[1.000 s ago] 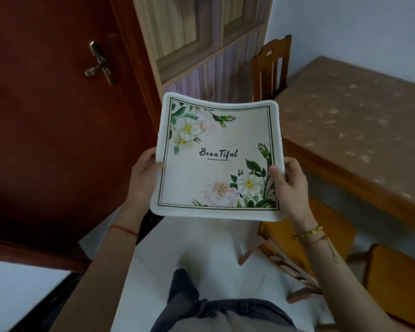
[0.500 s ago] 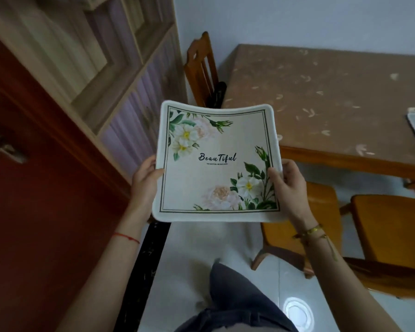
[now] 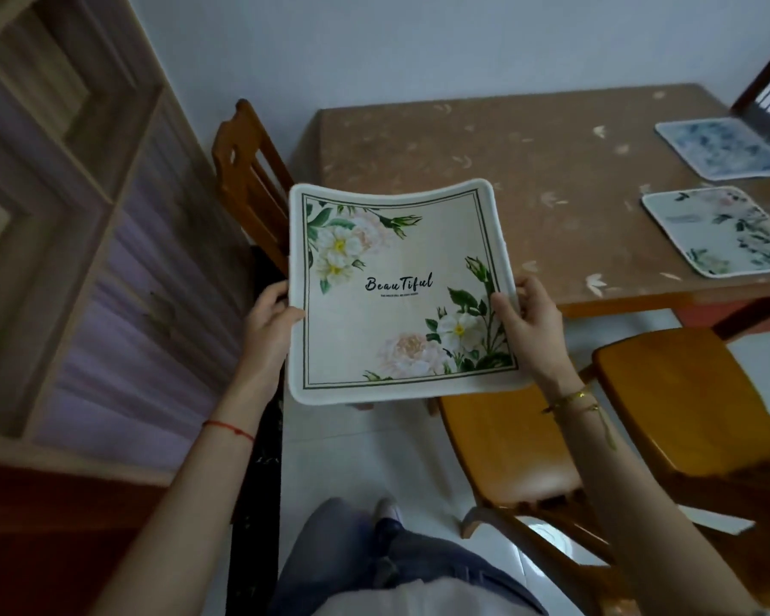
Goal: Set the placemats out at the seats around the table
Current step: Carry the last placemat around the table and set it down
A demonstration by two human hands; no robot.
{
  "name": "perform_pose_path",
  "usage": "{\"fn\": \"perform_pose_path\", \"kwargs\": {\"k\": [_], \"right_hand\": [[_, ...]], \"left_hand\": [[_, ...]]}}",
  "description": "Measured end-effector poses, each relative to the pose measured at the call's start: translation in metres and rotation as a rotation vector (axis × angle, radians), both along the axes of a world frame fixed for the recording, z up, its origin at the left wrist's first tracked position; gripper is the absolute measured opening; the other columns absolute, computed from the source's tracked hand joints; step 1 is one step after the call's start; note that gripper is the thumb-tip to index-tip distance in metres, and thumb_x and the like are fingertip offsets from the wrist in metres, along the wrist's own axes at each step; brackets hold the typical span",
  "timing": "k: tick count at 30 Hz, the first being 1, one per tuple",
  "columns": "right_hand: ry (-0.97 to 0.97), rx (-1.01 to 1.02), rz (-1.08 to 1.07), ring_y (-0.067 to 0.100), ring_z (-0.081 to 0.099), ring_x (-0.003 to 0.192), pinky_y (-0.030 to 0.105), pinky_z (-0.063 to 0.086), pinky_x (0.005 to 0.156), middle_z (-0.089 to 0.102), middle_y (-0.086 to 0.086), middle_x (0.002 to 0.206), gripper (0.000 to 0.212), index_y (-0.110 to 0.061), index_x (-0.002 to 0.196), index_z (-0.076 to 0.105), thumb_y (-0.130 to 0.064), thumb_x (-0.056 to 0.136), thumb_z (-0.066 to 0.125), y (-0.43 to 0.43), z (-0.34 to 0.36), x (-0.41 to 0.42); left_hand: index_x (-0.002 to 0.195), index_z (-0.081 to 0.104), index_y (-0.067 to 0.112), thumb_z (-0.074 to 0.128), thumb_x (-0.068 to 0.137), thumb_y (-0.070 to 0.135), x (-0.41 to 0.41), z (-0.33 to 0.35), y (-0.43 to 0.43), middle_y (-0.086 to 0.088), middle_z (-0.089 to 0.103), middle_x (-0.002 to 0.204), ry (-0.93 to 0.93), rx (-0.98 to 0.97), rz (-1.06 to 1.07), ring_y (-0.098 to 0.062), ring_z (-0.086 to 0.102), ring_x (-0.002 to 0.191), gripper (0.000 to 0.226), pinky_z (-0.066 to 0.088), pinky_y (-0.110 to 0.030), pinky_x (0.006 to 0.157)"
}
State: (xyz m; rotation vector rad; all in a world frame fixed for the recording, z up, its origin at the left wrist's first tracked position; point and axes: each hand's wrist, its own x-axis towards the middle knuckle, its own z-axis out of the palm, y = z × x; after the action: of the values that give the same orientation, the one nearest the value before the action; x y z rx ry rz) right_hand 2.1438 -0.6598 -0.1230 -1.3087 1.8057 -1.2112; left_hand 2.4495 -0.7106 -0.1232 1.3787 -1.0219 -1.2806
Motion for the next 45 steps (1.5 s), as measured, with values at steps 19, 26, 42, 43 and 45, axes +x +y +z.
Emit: {"fn": "perform_pose_path", "kwargs": {"k": [19, 26, 42, 43, 45], "right_hand": [[0.152, 0.161, -0.405, 0.031, 0.069, 0.08, 0.046, 0.06, 0.067, 0.063, -0.006, 0.082, 0.022, -0.009, 0.11, 0.055, -0.023, 0.095, 0.058, -0.148, -0.039, -0.114], [0.125, 0.239, -0.426, 0.027, 0.07, 0.087, 0.045, 0.06, 0.076, 0.072, 0.011, 0.104, 0.023, -0.01, 0.111, 0.059, -0.023, 0.093, 0.061, -0.195, -0.06, -0.194], [0.173, 0.306, -0.276, 0.027, 0.069, 0.084, 0.03, 0.052, 0.069, 0.073, 0.014, 0.103, 0.026, -0.007, 0.114, 0.06, -0.02, 0.091, 0.061, -0.309, -0.146, -0.321], [0.164, 0.316, -0.276, 0.026, 0.069, 0.083, 0.029, 0.05, 0.067, 0.073, 0.014, 0.102, 0.025, -0.008, 0.113, 0.06, -0.019, 0.091, 0.061, -0.313, -0.154, -0.322], [0.158, 0.327, -0.261, 0.025, 0.069, 0.082, 0.028, 0.05, 0.066, 0.074, 0.011, 0.1, 0.025, -0.008, 0.114, 0.059, -0.019, 0.091, 0.061, -0.317, -0.168, -0.324]], "left_hand": [[0.122, 0.057, 0.01, 0.054, 0.086, -0.006, -0.141, -0.037, -0.243, -0.002, 0.071, 0.095, -0.115, 0.146, -0.45, -0.015, 0.068, 0.081, 0.039, 0.053, -0.029, 0.067], [0.133, 0.048, 0.004, 0.054, 0.091, -0.009, -0.216, -0.062, -0.269, -0.009, 0.067, 0.109, -0.111, 0.242, -0.438, -0.02, 0.066, 0.091, 0.045, 0.055, -0.03, 0.073], [0.122, 0.05, 0.016, 0.055, 0.091, -0.005, -0.327, -0.152, -0.32, 0.005, 0.068, 0.102, -0.115, 0.342, -0.258, -0.01, 0.067, 0.091, 0.039, 0.055, -0.024, 0.068], [0.121, 0.05, 0.018, 0.056, 0.091, -0.005, -0.329, -0.157, -0.322, 0.007, 0.068, 0.102, -0.118, 0.351, -0.254, -0.008, 0.067, 0.091, 0.037, 0.055, -0.023, 0.068], [0.115, 0.051, 0.023, 0.055, 0.092, -0.004, -0.331, -0.168, -0.324, 0.009, 0.068, 0.102, -0.127, 0.378, -0.247, -0.007, 0.067, 0.091, 0.036, 0.054, -0.024, 0.069]]}}
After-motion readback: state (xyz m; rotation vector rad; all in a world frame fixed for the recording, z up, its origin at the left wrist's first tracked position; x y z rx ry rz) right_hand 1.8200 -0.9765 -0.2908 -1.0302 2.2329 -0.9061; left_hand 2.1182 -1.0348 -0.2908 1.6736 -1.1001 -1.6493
